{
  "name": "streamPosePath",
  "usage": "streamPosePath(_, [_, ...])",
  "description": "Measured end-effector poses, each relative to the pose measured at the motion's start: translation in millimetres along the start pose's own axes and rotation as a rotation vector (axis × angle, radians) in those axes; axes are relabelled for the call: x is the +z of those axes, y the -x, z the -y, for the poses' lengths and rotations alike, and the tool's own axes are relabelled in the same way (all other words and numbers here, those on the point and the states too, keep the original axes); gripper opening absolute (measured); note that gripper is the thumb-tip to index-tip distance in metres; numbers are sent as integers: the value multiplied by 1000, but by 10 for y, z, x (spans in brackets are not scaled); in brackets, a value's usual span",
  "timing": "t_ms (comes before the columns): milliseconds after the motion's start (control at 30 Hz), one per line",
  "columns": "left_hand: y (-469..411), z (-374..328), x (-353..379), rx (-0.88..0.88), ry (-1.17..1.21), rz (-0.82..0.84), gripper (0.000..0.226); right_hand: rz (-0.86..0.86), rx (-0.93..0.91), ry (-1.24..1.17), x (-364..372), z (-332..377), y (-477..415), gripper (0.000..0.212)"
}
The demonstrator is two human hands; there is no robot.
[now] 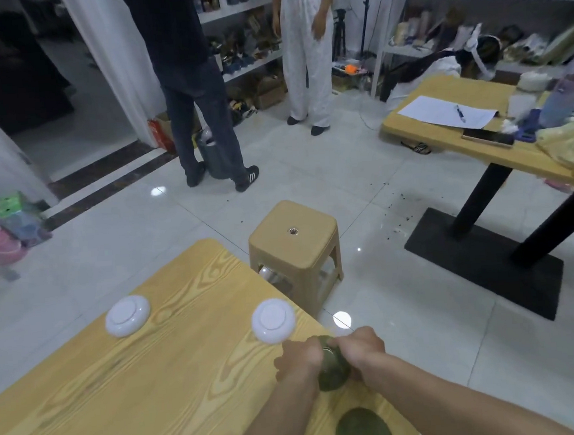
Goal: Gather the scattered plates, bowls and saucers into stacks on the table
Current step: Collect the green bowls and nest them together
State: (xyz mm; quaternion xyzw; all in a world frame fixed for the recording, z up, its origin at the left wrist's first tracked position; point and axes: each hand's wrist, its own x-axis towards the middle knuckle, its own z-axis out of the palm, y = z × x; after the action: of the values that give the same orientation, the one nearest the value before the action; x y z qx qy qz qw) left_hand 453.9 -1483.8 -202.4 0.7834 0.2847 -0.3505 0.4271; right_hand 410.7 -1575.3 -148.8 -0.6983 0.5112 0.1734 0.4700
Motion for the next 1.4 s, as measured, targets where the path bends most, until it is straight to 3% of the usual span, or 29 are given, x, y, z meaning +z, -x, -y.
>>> streamPosePath(100, [215, -82, -99, 46, 61, 17, 63, 2, -23, -59, -1, -6, -4, 23])
streamPosePath(267, [562, -164, -287, 250, 84, -15, 25, -125, -49, -301, -15, -9, 145, 39])
streamPosePath(433, [775, -86, -528, 407, 126, 11, 9, -147, -107, -450, 51, 68, 544, 29])
streamPosePath(500, [815, -19, -684, 445, 141, 51, 33, -161, -154, -441, 114, 121, 733, 21])
streamPosePath(600, [860, 189, -1007, 487, 185, 69, 56, -108, -217, -401, 314, 172, 1050, 33])
streamPosePath(833, [906, 940, -2008, 571, 133, -11, 68, 118, -391, -247, 1270, 76, 1604, 57])
streamPosePath(1033, [744, 1743, -2710, 578, -1, -40, 78, 284, -452, -99, 2194, -296, 1909, 60])
streamPosePath(1400, [403, 2464, -2916, 668, -395, 20, 83, 343, -597, 250, 2516, -677, 1983, 70])
